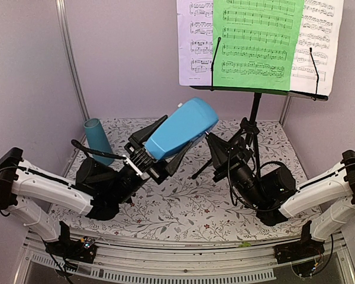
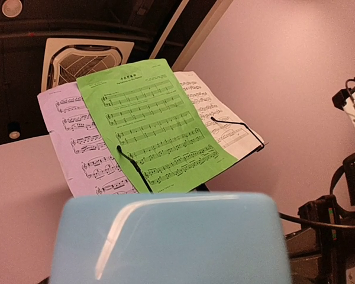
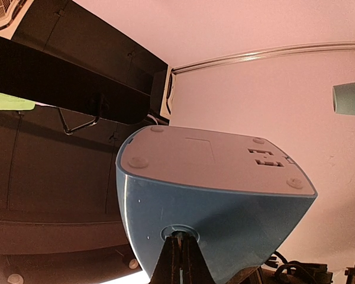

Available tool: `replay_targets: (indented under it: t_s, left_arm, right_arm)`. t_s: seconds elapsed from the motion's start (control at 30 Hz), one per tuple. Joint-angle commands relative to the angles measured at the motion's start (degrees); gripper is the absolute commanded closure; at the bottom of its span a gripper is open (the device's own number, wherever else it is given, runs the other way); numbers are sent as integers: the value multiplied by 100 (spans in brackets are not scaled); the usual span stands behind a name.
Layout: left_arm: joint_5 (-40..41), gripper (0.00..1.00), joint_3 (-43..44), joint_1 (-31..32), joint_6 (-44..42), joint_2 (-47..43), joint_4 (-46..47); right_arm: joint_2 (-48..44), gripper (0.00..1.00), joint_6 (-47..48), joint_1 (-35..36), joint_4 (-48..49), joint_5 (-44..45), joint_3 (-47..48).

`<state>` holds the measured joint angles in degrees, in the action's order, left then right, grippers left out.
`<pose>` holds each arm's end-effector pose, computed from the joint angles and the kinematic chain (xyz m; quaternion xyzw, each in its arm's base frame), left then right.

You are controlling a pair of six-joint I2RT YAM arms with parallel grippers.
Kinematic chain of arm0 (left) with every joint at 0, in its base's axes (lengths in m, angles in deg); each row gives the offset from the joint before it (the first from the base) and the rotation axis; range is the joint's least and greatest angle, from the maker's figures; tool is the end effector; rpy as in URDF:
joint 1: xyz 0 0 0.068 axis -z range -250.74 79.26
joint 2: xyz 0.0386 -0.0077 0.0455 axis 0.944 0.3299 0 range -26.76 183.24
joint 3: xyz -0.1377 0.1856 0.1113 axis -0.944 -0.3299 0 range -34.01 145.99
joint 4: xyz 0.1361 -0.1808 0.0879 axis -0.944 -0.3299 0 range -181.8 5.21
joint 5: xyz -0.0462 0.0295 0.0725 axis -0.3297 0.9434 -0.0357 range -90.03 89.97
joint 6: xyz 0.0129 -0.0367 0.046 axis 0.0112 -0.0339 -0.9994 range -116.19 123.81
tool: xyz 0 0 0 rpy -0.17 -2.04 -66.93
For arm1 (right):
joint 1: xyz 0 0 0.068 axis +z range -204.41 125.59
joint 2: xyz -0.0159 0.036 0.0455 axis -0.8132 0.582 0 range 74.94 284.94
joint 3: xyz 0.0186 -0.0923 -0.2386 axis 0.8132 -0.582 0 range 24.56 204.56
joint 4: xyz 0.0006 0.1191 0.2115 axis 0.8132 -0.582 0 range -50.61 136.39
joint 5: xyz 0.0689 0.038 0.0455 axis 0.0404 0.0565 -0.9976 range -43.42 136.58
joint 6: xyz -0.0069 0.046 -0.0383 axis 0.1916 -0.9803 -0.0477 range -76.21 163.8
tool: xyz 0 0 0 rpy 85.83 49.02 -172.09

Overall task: Set up the instrument practice props
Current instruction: Screw the knob on the metronome onto the metronome.

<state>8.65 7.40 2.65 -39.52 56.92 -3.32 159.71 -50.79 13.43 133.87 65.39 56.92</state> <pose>0.0898 -0.2770 0.3268 0.3282 0.2826 -0.2023 0.8784 0.1180 0.2515 0.2847 0.2463 0.4092 0.8535 0.2082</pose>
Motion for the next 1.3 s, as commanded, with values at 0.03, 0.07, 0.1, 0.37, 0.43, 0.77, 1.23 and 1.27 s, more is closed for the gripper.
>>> replay_targets:
  t_s: [0.03,0.07,0.1,0.37,0.43,0.77,1.23,1.27]
  left_arm:
    - [-660,100,132,112,-16,18,962]
    - [-656,100,131,110,-29,29,959]
    - [-684,100,121,107,-45,33,973]
    - [-995,100,108,42,-295,279,1253]
    - [-1048,100,116,15,-257,370,1380]
    - [-1159,100,134,-72,-102,647,1976]
    - [263,100,-609,-27,781,-951,-336]
    - [436,100,-585,-28,990,-1095,-724]
  right_arm:
    - [-17,100,-202,-224,1489,735,213]
    - [0,100,-208,-223,1506,727,218]
    - [0,100,-229,-213,1513,719,226]
    - [168,100,-313,-166,1653,651,369]
    - [212,100,-318,-140,1672,658,414]
    - [58,95,-58,-119,1475,573,448]
    - [-1816,44,1818,-154,-1810,416,-806]
    - [-2060,42,2135,-152,-2134,468,-874]
